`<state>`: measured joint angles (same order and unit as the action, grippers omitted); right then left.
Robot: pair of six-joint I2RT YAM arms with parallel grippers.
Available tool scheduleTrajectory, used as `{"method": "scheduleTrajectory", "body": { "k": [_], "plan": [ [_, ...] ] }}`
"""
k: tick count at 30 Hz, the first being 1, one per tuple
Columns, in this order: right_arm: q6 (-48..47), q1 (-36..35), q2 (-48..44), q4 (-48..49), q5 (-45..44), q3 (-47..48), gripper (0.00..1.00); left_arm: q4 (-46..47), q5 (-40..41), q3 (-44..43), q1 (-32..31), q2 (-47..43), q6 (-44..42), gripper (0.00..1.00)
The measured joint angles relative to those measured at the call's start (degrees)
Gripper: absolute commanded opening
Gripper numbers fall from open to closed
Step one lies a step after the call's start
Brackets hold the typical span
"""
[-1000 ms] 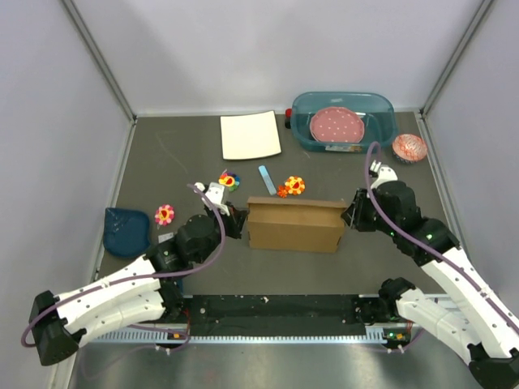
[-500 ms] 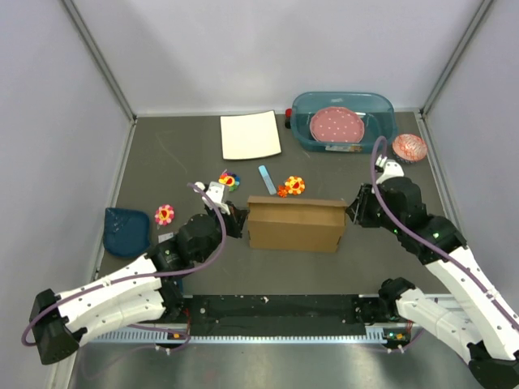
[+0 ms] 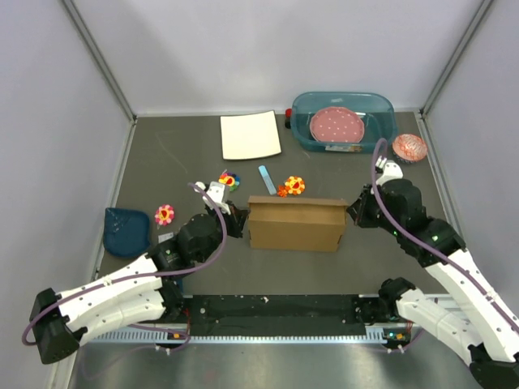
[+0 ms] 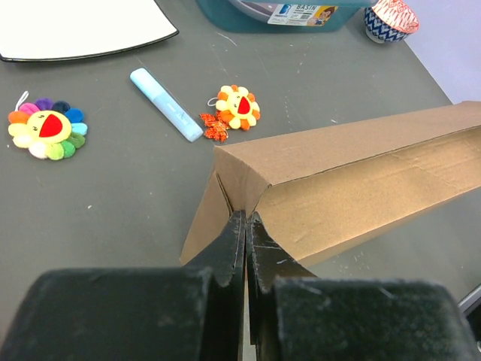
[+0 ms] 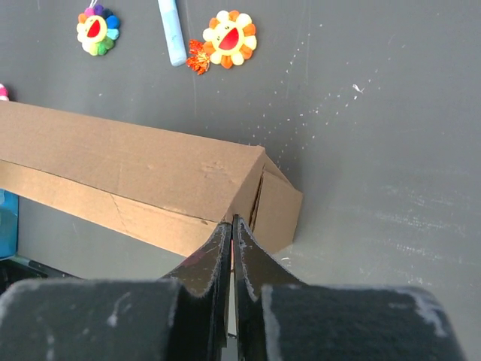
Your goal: Fold the paper box
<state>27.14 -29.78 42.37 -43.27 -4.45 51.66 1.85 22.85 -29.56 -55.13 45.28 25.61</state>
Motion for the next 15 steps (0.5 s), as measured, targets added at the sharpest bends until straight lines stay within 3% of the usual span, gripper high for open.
{"method": "scheduleTrajectory", "body": {
  "k": [15],
  "plan": [
    [6.43, -0.07, -3.5, 3.21, 0.87, -6.64, 0.0, 2.67, 1.07, 1.31, 0.11, 0.37, 1.27, 0.0]
  ]
}}
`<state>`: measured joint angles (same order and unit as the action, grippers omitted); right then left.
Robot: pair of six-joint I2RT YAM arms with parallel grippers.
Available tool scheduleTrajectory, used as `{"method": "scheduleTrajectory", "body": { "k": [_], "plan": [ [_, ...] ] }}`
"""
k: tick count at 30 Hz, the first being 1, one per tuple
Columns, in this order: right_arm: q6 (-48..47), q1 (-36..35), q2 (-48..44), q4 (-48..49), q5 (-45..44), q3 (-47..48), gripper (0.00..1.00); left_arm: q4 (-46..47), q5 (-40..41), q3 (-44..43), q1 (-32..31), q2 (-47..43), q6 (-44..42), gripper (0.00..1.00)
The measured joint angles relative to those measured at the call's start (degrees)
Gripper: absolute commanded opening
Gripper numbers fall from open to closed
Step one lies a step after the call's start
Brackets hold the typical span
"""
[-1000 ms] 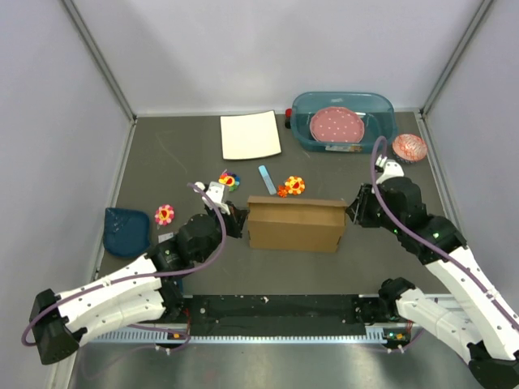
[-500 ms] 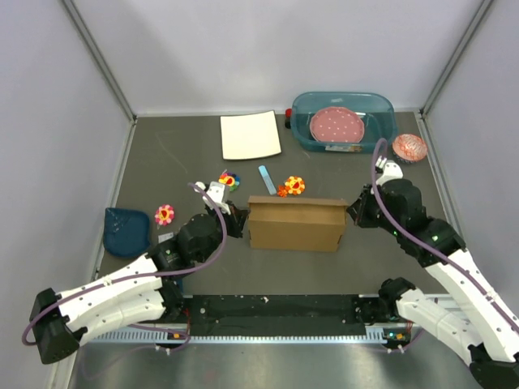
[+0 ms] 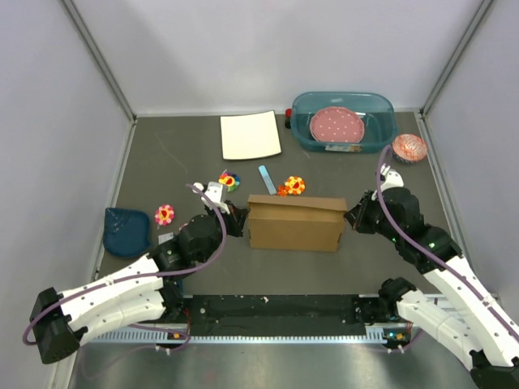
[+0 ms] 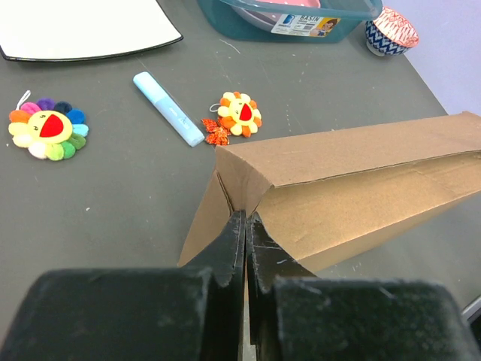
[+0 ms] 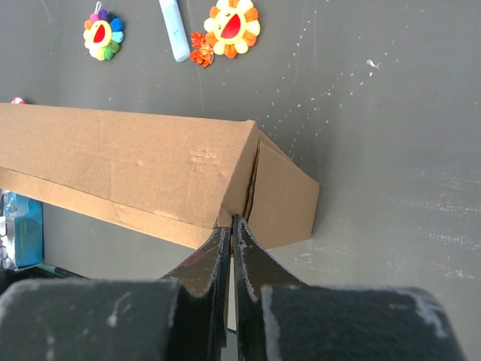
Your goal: Fold the paper box
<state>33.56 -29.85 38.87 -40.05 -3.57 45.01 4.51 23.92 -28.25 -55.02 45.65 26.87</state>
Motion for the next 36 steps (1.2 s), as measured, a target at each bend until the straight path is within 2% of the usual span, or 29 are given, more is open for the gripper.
{"method": "scheduleTrajectory", "body": {
  "k": [2, 8, 12, 20, 36],
  "plan": [
    [0.2, 0.0, 0.0, 0.0, -0.07, 0.0, 0.0, -0.11, 0.09, -0.04, 0.0, 0.0, 0.07, 0.06],
    [0.63, -0.04, 0.15, -0.02, 0.02, 0.02, 0.0, -5.38, -0.11, -2.71, -0.17, -0.17, 0.02, 0.32],
    [0.74, -0.04, 0.28, 0.04, 0.17, 0.02, 0.0, -10.86, -0.17, -5.33, -0.35, -0.39, -0.09, 0.41],
    [0.72, -0.04, 0.35, 0.13, 0.17, 0.04, 0.0, -16.74, 0.04, -8.57, -0.33, 0.15, -1.55, 0.41],
    [0.66, -0.04, 0.35, 0.17, 0.17, 0.04, 0.0, -18.99, -2.6, -11.76, 1.73, -0.09, -2.56, 0.39]
  ]
}}
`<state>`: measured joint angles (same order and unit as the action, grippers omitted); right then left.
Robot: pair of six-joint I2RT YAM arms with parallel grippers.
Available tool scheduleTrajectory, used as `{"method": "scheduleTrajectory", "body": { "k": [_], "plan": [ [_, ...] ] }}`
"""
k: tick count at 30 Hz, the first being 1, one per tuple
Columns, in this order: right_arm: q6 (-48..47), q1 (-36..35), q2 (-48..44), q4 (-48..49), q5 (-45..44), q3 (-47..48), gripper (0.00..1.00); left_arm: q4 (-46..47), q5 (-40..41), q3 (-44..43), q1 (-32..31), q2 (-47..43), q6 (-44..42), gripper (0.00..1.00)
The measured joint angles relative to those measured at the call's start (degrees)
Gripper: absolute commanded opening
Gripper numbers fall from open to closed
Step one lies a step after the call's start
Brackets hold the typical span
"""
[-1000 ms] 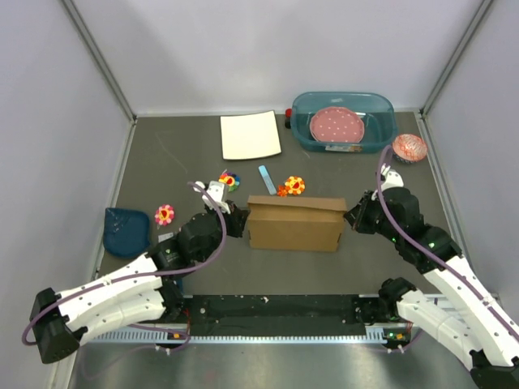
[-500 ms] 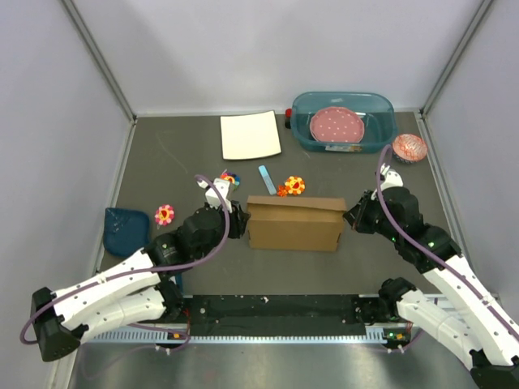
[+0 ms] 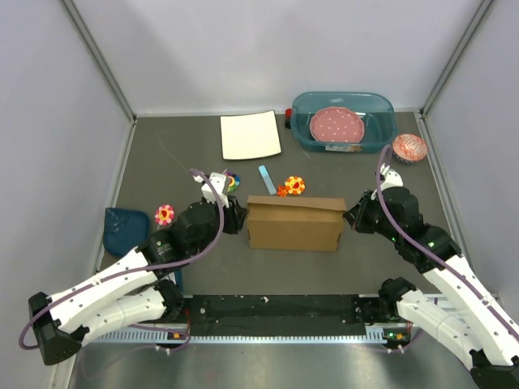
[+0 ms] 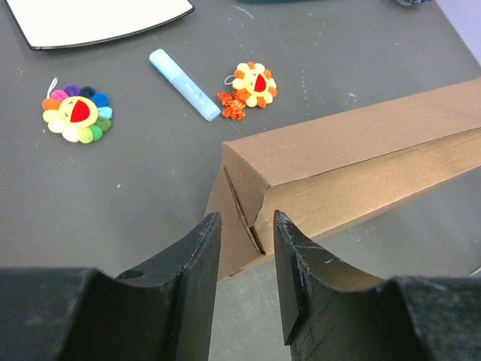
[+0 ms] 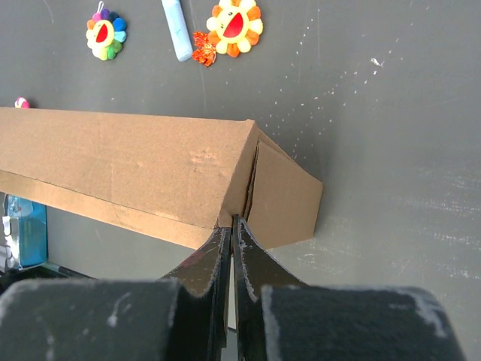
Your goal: Fold the paper box
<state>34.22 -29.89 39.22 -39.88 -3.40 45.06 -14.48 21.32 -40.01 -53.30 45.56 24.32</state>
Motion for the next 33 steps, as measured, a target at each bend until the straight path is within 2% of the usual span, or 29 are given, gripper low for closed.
{"method": "scheduleTrajectory", "body": {
  "k": [5, 10, 24, 26, 30, 33],
  "plan": [
    [-0.09, 0.0, 0.0, 0.0, 0.0, 0.0, 0.0, -0.11, -0.94, -1.53, 0.37, -0.02, -0.5, 0.35],
    [-0.11, 0.0, 0.0, 0.0, 0.0, 0.0, 0.0, -0.13, -1.31, -1.64, 0.83, 1.29, -1.14, 0.26],
    [-0.13, 0.0, 0.0, 0.02, 0.02, 0.0, 0.0, 0.79, -3.04, -2.23, 2.45, 2.8, -2.23, 0.23],
    [-0.13, 0.0, 0.0, 0.04, 0.0, 0.0, 0.0, 0.98, -3.28, -2.27, 2.62, 2.97, -2.27, 0.2],
    [-0.13, 0.0, 0.0, 0.04, 0.02, -0.02, 0.0, 1.4, -4.09, -2.27, 2.64, 3.17, -2.43, 0.0],
    [-0.13, 0.0, 0.0, 0.07, 0.0, -0.02, 0.0, 1.81, -4.37, -2.29, 2.71, 3.45, -2.78, 0.0]
  ]
}}
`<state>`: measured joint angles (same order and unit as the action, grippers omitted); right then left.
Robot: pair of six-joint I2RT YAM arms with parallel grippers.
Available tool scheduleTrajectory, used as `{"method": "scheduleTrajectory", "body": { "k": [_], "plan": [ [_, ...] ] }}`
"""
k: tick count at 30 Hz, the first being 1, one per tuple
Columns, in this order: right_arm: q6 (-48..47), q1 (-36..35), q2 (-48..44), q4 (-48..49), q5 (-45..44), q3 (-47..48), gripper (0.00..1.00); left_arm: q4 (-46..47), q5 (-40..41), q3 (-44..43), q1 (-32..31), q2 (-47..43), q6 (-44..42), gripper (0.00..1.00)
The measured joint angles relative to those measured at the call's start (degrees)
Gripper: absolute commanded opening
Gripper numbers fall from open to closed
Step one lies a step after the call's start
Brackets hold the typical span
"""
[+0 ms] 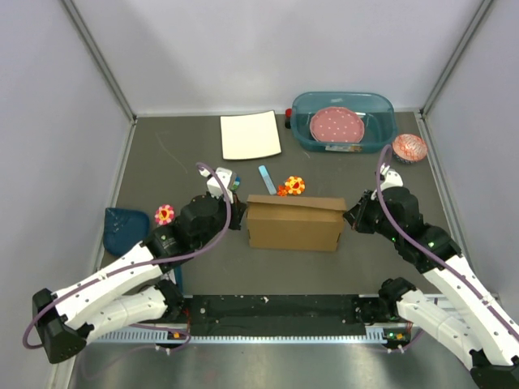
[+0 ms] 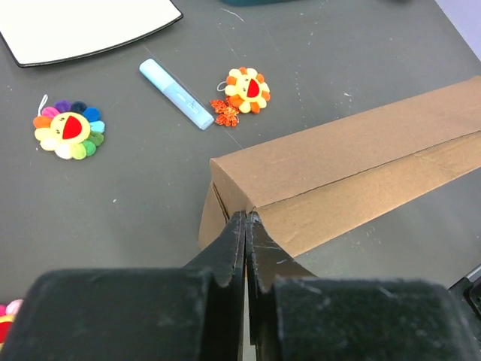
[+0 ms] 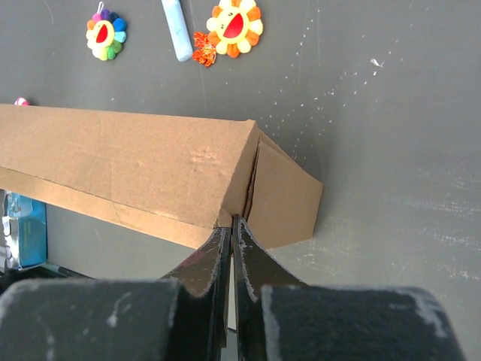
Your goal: Fold the paper box
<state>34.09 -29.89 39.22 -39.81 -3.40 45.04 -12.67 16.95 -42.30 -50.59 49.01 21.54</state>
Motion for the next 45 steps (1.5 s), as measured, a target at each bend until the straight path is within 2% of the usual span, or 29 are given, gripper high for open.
{"method": "scheduleTrajectory", "body": {
  "k": [5, 23, 31, 36, 45],
  "plan": [
    [0.0, 0.0, 0.0, 0.0, 0.02, 0.0, 0.0, 0.37, -0.35, 0.2, 0.22, 0.0, -0.02, 0.0],
    [0.0, 0.0, -0.13, -0.02, -0.5, 0.0, 0.0, 16.0, -0.15, 11.52, 0.57, -2.58, 4.61, 0.0],
    [-0.07, 0.0, -0.24, -0.22, -0.63, 0.09, 0.0, 15.47, 1.95, 12.44, 0.02, -2.62, 5.57, 0.0],
    [-0.31, -0.02, -0.24, -1.18, -0.37, 0.52, 0.11, 15.26, 3.93, 12.09, -0.87, -1.95, 5.62, 0.0],
    [-0.96, -0.09, -0.17, -6.4, -0.63, 3.21, 0.18, 15.21, 8.59, 10.51, -2.73, 0.66, 5.79, 0.0]
  ]
}}
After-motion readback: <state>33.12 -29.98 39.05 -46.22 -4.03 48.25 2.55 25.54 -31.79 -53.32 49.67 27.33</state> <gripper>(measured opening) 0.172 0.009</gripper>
